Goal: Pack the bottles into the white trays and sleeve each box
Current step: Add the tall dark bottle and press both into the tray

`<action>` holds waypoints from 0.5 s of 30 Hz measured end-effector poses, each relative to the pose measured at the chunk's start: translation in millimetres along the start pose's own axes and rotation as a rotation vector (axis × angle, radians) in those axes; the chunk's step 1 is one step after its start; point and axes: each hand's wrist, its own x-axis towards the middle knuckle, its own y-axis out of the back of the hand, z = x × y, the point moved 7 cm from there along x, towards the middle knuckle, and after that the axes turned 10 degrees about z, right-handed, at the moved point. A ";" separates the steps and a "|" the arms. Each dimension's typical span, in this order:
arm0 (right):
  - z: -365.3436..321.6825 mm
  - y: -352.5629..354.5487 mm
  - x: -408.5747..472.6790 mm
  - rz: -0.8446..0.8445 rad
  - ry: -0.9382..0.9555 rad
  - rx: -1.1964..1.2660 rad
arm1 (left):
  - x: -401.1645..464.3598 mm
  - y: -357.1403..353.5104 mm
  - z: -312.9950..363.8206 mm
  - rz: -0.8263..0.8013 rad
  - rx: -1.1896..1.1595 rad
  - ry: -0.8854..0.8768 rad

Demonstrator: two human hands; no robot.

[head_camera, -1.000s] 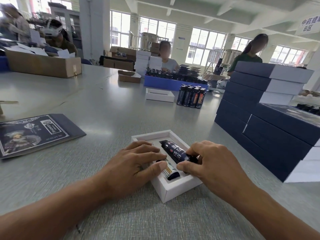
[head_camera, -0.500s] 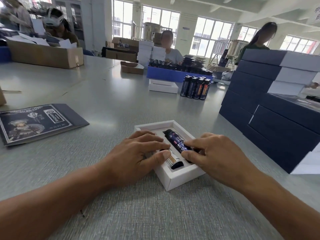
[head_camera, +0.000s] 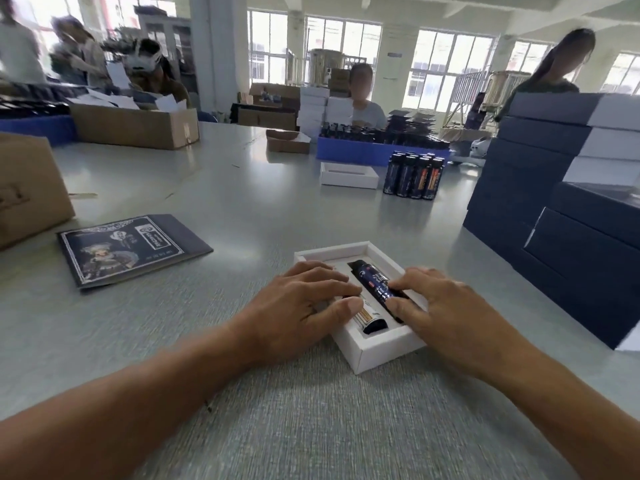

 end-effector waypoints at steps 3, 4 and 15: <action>3.2 3.5 -4.0 0.008 -0.039 0.084 | -3.9 4.0 4.3 0.026 0.058 0.001; 4.5 5.9 -4.7 0.020 -0.062 0.108 | -3.8 6.7 1.4 0.045 0.089 0.014; 79.0 -6.6 4.3 -0.024 -0.183 0.080 | -68.7 153.3 -185.8 0.129 0.702 1.027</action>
